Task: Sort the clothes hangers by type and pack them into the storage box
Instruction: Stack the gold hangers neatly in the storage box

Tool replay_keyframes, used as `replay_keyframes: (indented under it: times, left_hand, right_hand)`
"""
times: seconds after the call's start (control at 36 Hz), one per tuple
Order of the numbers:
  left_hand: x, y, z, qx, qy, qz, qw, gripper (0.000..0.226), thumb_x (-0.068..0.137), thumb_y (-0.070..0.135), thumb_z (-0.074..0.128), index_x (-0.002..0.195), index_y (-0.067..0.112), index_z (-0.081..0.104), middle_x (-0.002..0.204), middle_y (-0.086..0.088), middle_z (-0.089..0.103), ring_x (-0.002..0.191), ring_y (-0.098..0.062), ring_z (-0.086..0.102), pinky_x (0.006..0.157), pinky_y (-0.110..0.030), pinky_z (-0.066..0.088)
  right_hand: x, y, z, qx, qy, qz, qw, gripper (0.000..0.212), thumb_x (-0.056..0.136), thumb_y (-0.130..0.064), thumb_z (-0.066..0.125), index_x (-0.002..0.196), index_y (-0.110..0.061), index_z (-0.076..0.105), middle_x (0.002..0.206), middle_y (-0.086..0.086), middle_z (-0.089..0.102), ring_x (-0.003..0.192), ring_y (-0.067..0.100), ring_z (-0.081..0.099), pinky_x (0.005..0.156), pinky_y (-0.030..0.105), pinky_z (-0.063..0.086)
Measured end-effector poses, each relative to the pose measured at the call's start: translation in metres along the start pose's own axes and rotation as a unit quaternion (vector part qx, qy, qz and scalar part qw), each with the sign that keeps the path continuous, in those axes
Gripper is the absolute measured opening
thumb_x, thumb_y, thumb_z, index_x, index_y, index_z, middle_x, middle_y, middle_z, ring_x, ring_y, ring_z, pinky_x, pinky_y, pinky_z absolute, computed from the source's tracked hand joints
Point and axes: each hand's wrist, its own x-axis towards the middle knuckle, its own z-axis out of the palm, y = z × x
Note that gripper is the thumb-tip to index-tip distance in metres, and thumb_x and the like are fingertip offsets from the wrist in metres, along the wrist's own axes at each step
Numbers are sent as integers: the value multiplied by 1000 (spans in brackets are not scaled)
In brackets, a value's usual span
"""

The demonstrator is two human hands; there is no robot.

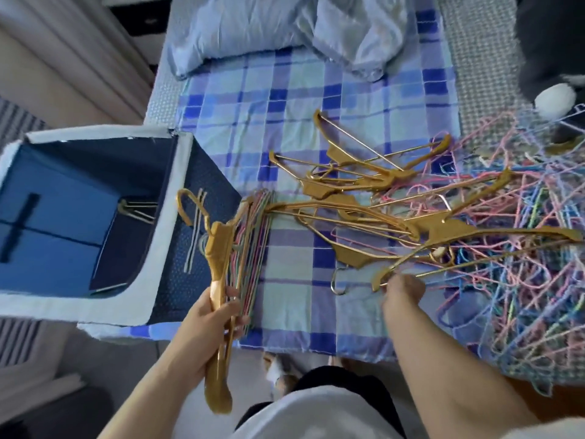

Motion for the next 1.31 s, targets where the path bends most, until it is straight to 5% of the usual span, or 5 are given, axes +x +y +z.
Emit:
replay_keyframes:
  times: [0.36, 0.75, 0.97, 1.08, 1.31]
  left_hand:
    - [-1, 4, 35, -48, -73, 33, 996, 15, 98, 5, 62, 112, 12, 63, 94, -19, 67, 80, -27, 72, 88, -50, 55]
    - [-32, 79, 58, -150, -142, 183, 961, 26, 100, 26, 60, 113, 4, 67, 95, -16, 72, 85, -25, 70, 74, -31, 58]
    - [-43, 89, -2, -255, -136, 182, 940, 53, 85, 39, 70, 118, -1, 66, 106, -28, 72, 96, -40, 68, 95, -54, 55]
    - [-31, 89, -45, -270, -132, 183, 936, 29, 93, 29, 67, 106, 3, 70, 85, -12, 75, 75, -23, 73, 69, -33, 58]
    - [13, 90, -160, -290, -188, 178, 921, 63, 85, 42, 74, 122, -8, 63, 97, -22, 67, 85, -31, 66, 84, -47, 59]
  right_hand:
    - [-40, -30, -113, 20, 165, -108, 980, 31, 83, -8, 69, 111, 3, 60, 111, 28, 66, 102, 43, 65, 82, 50, 51]
    - [-270, -62, -77, -33, -358, -282, 889, 26, 107, -20, 42, 99, -12, 65, 74, 17, 61, 60, 31, 63, 42, 31, 53]
    - [-343, -52, -32, -207, -354, -418, 811, 35, 104, -40, 44, 85, -23, 67, 80, -5, 71, 79, 10, 65, 70, 29, 47]
    - [-368, -42, 2, -320, -355, -486, 732, 35, 103, -45, 43, 88, -25, 67, 80, -5, 70, 77, 8, 65, 72, 30, 51]
    - [-433, -40, 98, -254, -449, -388, 764, 34, 93, -60, 54, 110, -32, 63, 95, -2, 75, 92, 19, 71, 93, 52, 53]
